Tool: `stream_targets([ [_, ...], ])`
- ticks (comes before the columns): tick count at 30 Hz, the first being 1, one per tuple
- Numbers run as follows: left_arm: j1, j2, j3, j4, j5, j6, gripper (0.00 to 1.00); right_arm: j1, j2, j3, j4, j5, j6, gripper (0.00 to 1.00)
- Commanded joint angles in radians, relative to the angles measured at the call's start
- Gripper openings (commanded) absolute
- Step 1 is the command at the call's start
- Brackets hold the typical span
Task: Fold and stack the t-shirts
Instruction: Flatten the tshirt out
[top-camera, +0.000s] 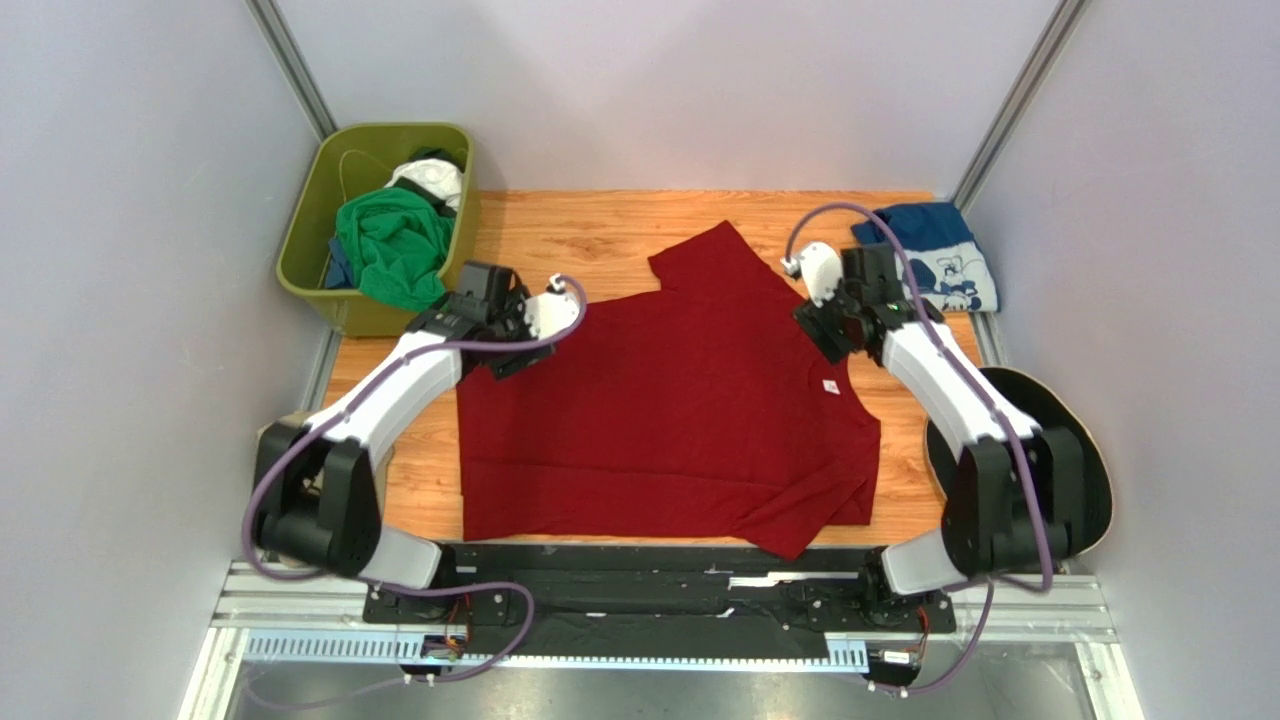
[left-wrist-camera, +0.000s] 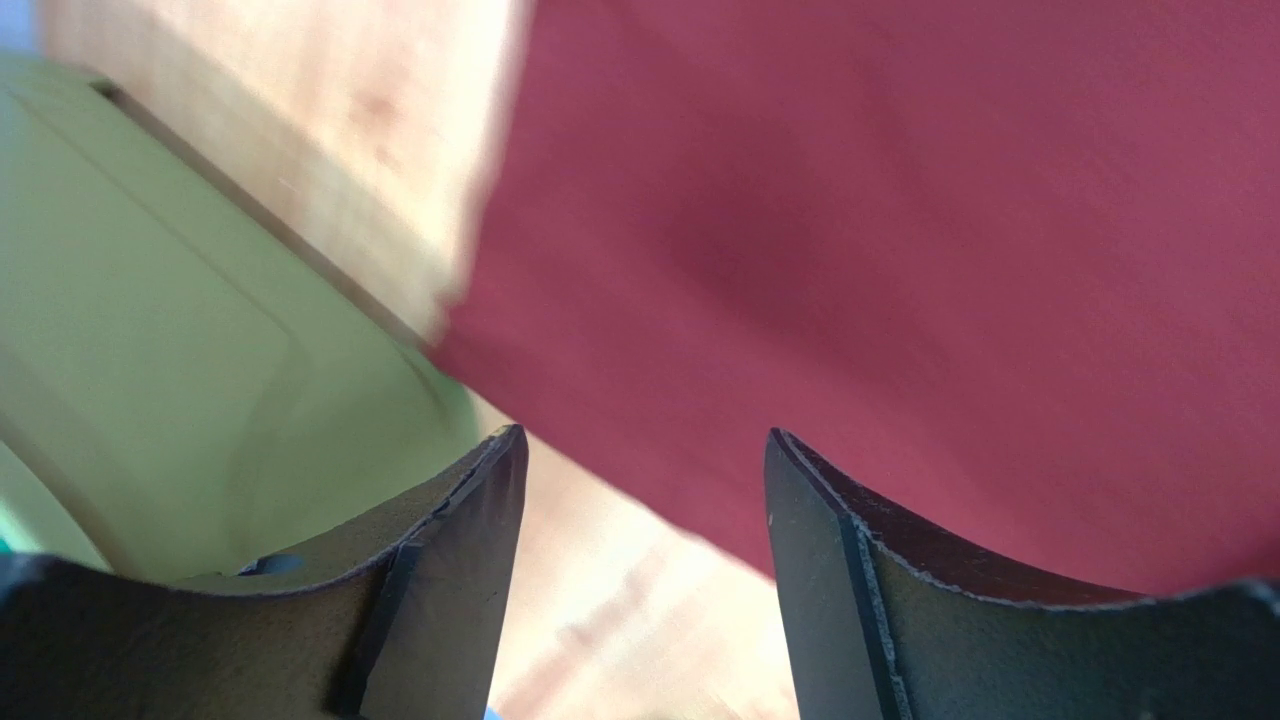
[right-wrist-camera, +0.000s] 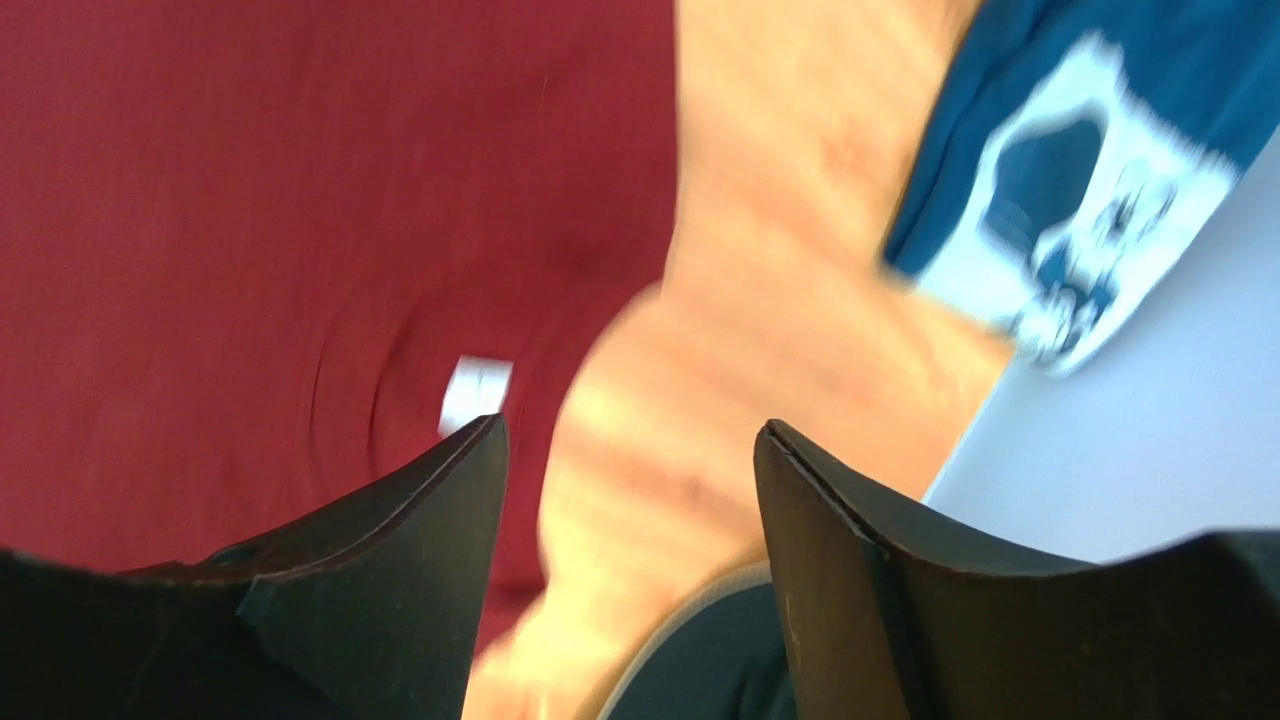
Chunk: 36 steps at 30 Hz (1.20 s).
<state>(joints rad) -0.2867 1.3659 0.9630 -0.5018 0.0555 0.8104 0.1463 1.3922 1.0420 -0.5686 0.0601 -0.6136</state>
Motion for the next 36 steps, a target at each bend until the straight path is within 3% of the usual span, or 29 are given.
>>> stream_targets([
  [1,-0.002,0.163,0.154,0.158,-0.054,-0.053,0.67,0.044,0.180,0.159,0.191,0.066,0.061,0.65],
  [9,-0.002,0.387,0.295,0.134,-0.126,-0.013,0.64,0.084,0.531,0.392,0.239,0.083,0.058,0.64],
  [16,0.001,0.469,0.341,0.109,-0.177,0.058,0.63,0.110,0.717,0.576,0.234,0.087,0.052,0.64],
  [26,0.004,0.483,0.315,0.066,-0.206,0.102,0.62,0.118,0.875,0.788,0.184,0.070,0.035,0.64],
  [36,0.004,0.522,0.267,0.077,-0.235,0.121,0.61,0.116,0.932,0.800,0.193,0.070,0.026,0.63],
])
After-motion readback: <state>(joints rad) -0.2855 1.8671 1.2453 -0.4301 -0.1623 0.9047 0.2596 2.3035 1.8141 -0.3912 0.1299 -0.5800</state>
